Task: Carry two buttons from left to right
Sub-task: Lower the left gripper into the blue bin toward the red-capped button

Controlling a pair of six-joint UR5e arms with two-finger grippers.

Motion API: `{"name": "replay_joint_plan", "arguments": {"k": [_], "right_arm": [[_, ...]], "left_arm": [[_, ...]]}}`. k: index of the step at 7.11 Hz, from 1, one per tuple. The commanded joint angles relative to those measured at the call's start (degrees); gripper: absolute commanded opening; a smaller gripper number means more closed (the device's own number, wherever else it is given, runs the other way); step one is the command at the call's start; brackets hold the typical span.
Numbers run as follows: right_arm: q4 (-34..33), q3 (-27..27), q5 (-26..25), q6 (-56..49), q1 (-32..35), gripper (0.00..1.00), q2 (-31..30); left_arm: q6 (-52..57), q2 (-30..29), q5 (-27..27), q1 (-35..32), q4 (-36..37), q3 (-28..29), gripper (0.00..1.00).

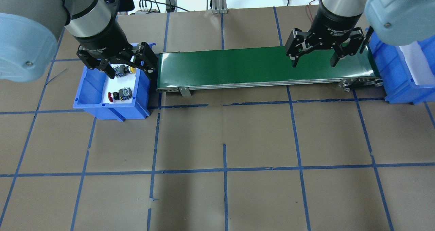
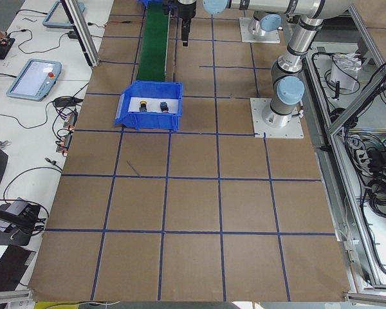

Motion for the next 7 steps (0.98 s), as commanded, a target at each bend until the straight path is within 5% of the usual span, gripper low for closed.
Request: {"name": "replay_joint_plan", "arguments": {"k": [1, 7], "right_arm": [[0.10, 0.00, 0.00, 0.14, 0.27, 1.00, -0.17], [0.01, 0.00, 0.00, 0.15, 0.28, 1.00, -0.35]], "left_arm": [[-0.16, 0.01, -0.52, -0.01, 0.19, -0.08, 1.00], [0.63, -0.52, -0.09, 0.77, -0.08, 1.50, 1.00]]}}
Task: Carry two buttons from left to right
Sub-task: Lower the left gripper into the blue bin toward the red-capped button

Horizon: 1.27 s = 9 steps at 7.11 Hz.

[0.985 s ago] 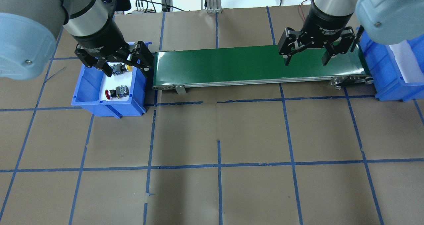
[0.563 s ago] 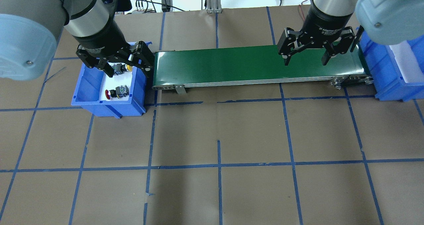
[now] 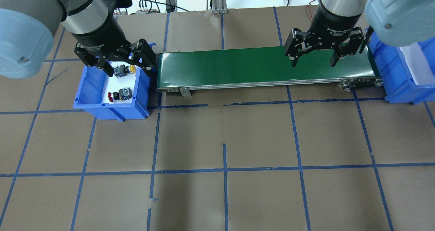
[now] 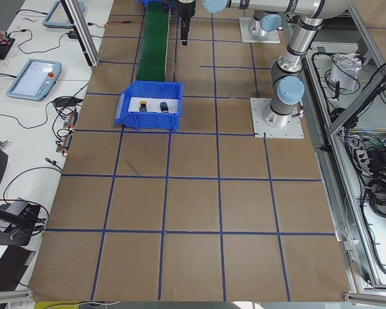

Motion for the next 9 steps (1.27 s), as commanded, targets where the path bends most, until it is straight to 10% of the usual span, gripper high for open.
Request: {"name": "replay_joint_plan", "arguments": {"k": [1, 9], "right_arm": [[-0.05, 0.00, 0.00, 0.07, 0.00, 1.00, -0.02], [0.21, 0.00, 0.00, -0.11, 0.09, 1.00, -0.02]], "left_arm": [[0.99, -1.52, -0.17, 2.14, 0.21, 1.85, 1.00], [53.63, -20.16, 0.01, 12.97, 9.52, 5.21, 0.98]]}}
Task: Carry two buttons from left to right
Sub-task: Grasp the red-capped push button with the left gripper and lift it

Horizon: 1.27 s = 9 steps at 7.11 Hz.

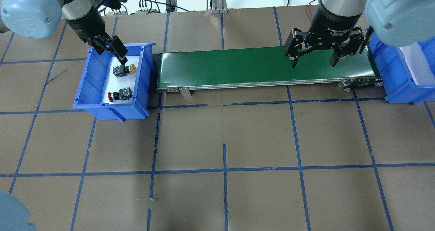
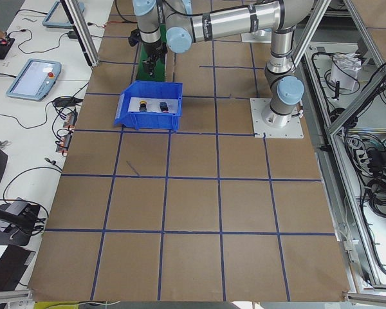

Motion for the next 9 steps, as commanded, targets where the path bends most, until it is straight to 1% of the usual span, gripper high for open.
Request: {"name": "replay_joint_plan", "arguments": {"k": [1, 2, 3, 4, 6, 9], "right_arm": [[-0.13, 0.00, 0.09, -0.01, 0.07, 1.00, 0.00], [-0.14, 0.00, 0.09, -0.09, 0.07, 1.00, 0.08], [-0.14, 0.00, 0.26, -0.09, 0.07, 1.00, 0.09], [-0.14, 0.00, 0.44, -0.01, 0.07, 1.00, 0.09], [-0.14, 0.00, 0.27, -0.09, 0.15, 1.00, 0.09], [-0.05, 0.00, 0.26, 0.08, 0.07, 1.00, 0.17]], "left_arm": [[18.04, -2.71, 0.51, 1.45, 2.62, -0.98, 0.96], [24.81, -4.37, 3.30, 1.54, 3.15, -1.68, 0.95], [27.48, -5.69, 4.63, 2.41, 4.29, -2.38, 0.95], [31.51, -8.06, 4.73, 3.46, 4.74, -2.74, 0.93], [31.21, -10.97, 4.03, 5.58, 5.44, -3.09, 0.93], [31.55, -13.00, 4.20, 4.97, 6.67, -5.28, 0.91]]}}
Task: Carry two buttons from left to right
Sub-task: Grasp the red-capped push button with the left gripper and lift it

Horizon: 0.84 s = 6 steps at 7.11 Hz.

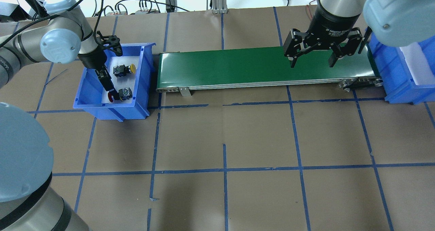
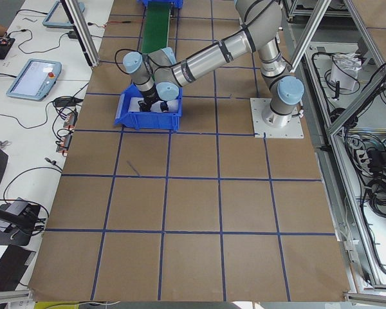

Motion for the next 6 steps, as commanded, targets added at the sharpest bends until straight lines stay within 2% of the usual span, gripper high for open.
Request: {"name": "replay_joint_plan", "arguments": {"k": [1, 2, 3, 5, 6], "right_arm": [[0.06, 0.00, 0.19, 0.30, 0.08, 1.00, 0.07], [-0.03, 0.09, 0.45, 0.30, 0.08, 1.00, 0.25], [0.14, 0.44, 0.28, -0.05, 0.08, 1.00, 0.34], [0.06, 1.05, 0.45, 0.38, 0.17, 1.00, -0.01], [0.23, 1.05, 0.28, -0.14, 0.17, 1.00, 0.16]], "left_arm": [[0.31, -0.59, -0.01, -0.36, 0.61, -1.71, 0.88], [0.57, -0.67, -0.10, -0.53, 0.61, -2.42, 0.82], [0.66, -0.59, -0.10, -0.62, 1.83, -3.55, 0.67], [0.66, -0.59, 0.07, -0.62, 3.60, -3.22, 0.20], [0.22, 0.46, 0.16, -0.62, 3.60, -2.95, 0.09]]}}
